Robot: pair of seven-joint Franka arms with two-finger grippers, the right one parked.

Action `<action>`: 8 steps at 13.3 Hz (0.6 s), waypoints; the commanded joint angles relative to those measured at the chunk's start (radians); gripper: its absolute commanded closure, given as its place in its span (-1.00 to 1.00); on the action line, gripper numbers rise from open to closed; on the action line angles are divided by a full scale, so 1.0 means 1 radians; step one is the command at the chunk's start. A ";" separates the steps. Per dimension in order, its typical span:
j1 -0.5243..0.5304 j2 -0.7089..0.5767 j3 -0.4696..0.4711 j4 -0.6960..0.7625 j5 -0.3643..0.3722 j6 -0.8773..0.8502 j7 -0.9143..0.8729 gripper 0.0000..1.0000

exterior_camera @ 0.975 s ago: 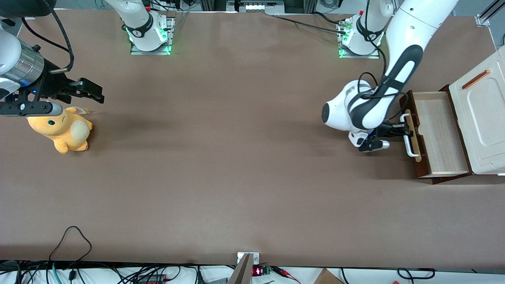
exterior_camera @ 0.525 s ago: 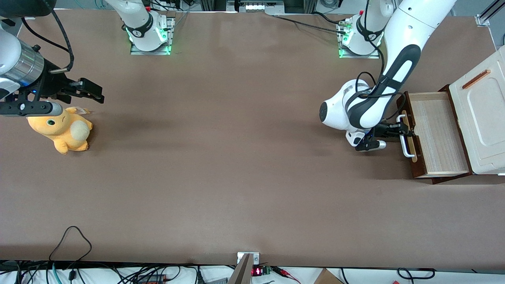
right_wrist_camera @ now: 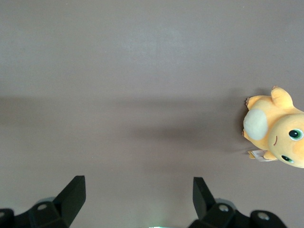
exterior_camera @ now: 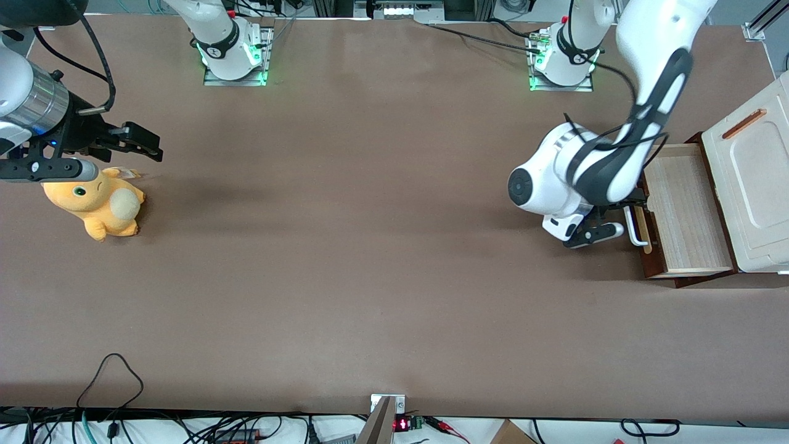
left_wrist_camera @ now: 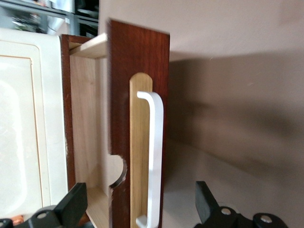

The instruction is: Open lower drawer with left arm only

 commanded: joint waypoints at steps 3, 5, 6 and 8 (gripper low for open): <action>-0.006 -0.192 0.056 0.110 -0.305 0.024 0.227 -1.00; -0.006 -0.254 0.121 0.189 -0.538 0.020 0.345 -1.00; -0.006 -0.286 0.170 0.214 -0.641 0.020 0.429 -1.00; -0.004 -0.340 0.252 0.225 -0.791 0.021 0.580 -1.00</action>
